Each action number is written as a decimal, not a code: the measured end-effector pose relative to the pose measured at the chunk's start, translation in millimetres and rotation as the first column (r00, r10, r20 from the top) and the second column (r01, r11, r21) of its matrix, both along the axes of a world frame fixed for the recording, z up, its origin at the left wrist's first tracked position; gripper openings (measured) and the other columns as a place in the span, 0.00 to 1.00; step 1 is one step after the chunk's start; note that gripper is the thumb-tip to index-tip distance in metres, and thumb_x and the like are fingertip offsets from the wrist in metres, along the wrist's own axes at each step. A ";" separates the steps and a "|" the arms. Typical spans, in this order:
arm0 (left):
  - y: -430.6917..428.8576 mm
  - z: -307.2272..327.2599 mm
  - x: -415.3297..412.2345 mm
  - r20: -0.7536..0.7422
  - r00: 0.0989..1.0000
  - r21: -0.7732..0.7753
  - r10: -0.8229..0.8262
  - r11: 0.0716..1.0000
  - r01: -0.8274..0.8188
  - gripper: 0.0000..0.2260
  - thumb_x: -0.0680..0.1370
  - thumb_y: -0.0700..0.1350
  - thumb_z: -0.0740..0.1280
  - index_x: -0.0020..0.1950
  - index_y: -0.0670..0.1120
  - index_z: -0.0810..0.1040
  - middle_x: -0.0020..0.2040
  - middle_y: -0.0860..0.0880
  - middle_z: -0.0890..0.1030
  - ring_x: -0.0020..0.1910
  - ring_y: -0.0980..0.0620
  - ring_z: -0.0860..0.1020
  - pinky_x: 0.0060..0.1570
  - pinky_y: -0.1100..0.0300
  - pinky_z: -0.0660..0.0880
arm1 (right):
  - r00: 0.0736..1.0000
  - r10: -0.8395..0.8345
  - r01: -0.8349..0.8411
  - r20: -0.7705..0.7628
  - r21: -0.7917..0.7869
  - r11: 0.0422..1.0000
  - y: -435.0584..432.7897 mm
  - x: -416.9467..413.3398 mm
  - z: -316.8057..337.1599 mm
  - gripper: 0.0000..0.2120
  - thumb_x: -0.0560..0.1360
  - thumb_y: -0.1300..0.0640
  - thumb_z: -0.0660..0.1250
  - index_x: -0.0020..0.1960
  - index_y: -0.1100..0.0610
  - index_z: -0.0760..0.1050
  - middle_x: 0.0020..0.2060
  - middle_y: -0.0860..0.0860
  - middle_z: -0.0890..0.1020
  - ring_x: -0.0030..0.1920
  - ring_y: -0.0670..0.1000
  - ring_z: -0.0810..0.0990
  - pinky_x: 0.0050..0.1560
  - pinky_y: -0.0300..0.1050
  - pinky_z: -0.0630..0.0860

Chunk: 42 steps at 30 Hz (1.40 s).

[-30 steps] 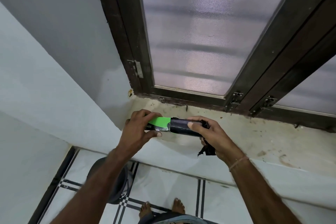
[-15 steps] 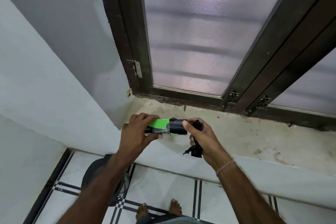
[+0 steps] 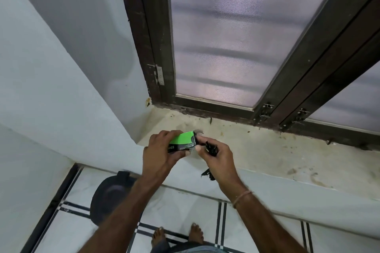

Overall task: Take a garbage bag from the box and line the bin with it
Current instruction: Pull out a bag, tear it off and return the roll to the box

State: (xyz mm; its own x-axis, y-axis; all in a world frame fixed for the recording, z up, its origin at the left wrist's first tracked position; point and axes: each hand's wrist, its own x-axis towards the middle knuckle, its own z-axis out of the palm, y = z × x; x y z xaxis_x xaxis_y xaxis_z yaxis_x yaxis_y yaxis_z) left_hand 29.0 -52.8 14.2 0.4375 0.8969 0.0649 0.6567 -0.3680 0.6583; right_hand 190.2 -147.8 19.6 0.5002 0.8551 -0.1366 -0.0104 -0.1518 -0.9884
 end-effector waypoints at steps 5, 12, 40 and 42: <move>-2.3 -0.4 0.4 0.025 0.999 -0.030 0.024 0.999 -0.023 0.28 0.68 0.67 0.71 0.67 0.61 0.77 0.60 0.59 0.80 0.59 0.51 0.75 0.52 0.48 0.78 | 0.999 -0.037 0.037 0.017 0.010 0.999 4.1 0.6 0.9 0.16 0.77 0.59 0.75 0.63 0.50 0.83 0.58 0.44 0.86 0.60 0.42 0.83 0.62 0.42 0.80; -3.5 1.4 1.2 0.027 1.000 -0.022 -0.004 1.000 0.005 0.27 0.69 0.66 0.72 0.66 0.61 0.77 0.59 0.60 0.80 0.58 0.51 0.75 0.51 0.49 0.78 | 0.996 0.009 -0.009 0.090 0.008 1.000 4.0 7.4 -2.2 0.15 0.77 0.63 0.74 0.62 0.54 0.84 0.59 0.48 0.85 0.61 0.44 0.82 0.67 0.49 0.78; 4.1 1.6 1.0 0.058 0.996 -0.064 0.065 0.996 -0.061 0.28 0.70 0.63 0.75 0.68 0.57 0.78 0.61 0.56 0.81 0.59 0.50 0.74 0.51 0.54 0.74 | 0.984 -0.116 0.115 0.134 0.018 0.993 6.0 10.3 -13.0 0.10 0.72 0.63 0.78 0.51 0.54 0.82 0.40 0.46 0.84 0.39 0.43 0.80 0.45 0.38 0.78; 2.7 2.2 2.6 0.072 0.997 -0.086 0.033 0.996 -0.027 0.30 0.68 0.67 0.71 0.68 0.58 0.78 0.60 0.57 0.80 0.59 0.51 0.74 0.52 0.54 0.75 | 0.982 -0.145 0.144 0.120 0.014 0.989 6.3 10.5 -13.8 0.08 0.73 0.59 0.79 0.47 0.54 0.80 0.34 0.45 0.80 0.35 0.44 0.74 0.39 0.39 0.74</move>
State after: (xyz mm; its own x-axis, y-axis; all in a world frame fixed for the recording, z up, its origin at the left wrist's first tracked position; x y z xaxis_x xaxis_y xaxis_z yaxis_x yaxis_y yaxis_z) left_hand 31.6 -50.1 16.4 0.4072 0.9131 0.0185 0.6154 -0.2893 0.7332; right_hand 200.7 -141.4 5.7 0.6310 0.7732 -0.0637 0.0875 -0.1526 -0.9844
